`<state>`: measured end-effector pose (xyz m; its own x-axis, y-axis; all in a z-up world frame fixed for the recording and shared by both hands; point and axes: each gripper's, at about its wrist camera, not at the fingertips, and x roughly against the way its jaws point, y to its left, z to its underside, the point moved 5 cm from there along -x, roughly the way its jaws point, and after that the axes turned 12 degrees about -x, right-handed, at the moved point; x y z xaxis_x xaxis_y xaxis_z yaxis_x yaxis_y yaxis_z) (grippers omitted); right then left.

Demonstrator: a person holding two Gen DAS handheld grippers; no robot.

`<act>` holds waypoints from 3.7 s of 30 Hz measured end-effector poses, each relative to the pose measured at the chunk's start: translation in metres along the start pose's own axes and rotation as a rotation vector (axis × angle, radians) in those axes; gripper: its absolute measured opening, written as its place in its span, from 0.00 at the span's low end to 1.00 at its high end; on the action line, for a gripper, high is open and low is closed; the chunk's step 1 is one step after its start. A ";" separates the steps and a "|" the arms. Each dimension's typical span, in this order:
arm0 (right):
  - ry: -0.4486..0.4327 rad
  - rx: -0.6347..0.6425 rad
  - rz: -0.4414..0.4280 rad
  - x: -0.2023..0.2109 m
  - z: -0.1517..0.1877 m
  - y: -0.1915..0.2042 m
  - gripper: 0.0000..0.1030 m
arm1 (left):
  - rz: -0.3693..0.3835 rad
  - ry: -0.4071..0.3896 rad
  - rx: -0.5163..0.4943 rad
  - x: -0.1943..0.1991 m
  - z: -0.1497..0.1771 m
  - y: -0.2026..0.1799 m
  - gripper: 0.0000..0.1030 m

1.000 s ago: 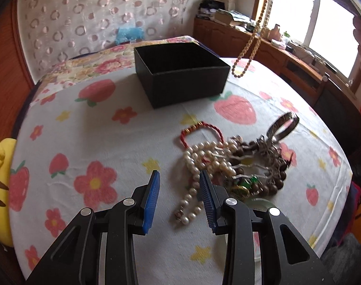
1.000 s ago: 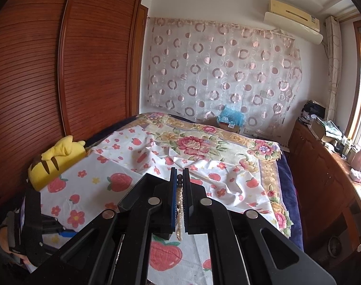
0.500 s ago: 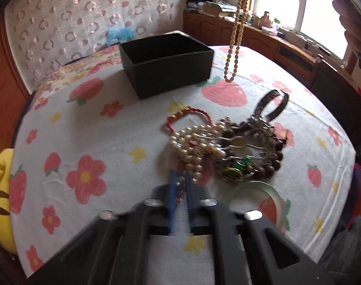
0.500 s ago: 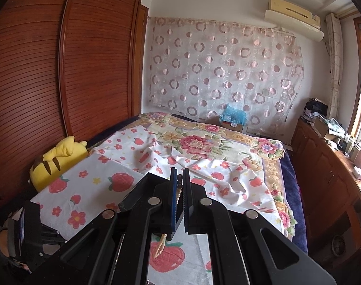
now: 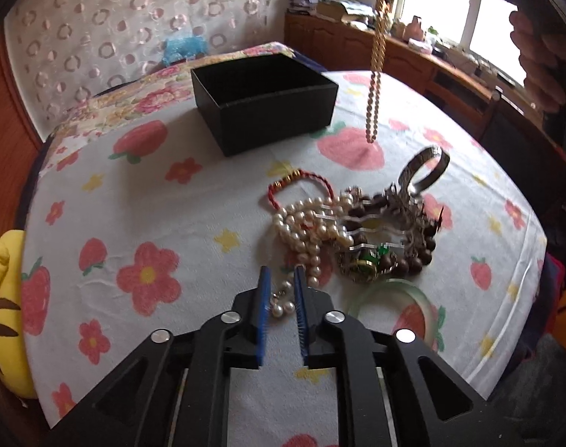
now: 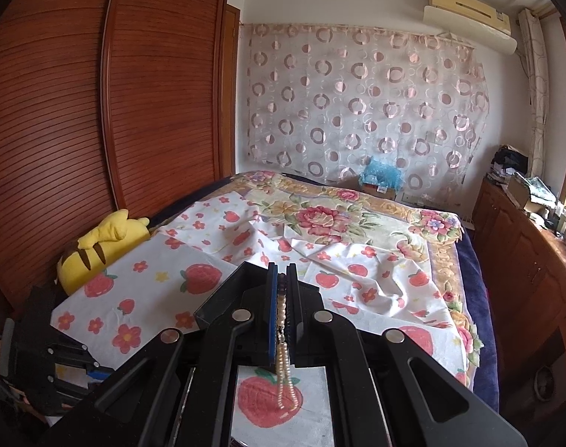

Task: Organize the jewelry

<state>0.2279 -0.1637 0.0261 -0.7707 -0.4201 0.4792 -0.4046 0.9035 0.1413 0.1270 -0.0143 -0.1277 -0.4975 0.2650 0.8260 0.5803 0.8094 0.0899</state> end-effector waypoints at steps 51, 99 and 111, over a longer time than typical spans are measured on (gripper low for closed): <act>-0.079 -0.014 -0.120 0.007 -0.070 -0.018 0.05 | -0.147 -0.429 0.041 0.123 -0.173 0.051 0.06; 0.220 -0.092 -0.026 0.026 0.146 -0.029 0.29 | -0.056 -0.138 0.074 -0.030 -0.068 0.043 0.16; 0.317 -0.130 0.060 0.004 0.195 -0.042 0.30 | -0.035 -0.068 0.037 -0.052 -0.056 0.032 0.16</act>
<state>0.1459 -0.2203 -0.1464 -0.5917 -0.3371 0.7323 -0.2812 0.9376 0.2045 0.2074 -0.0313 -0.1362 -0.5607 0.2702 0.7827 0.5380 0.8374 0.0964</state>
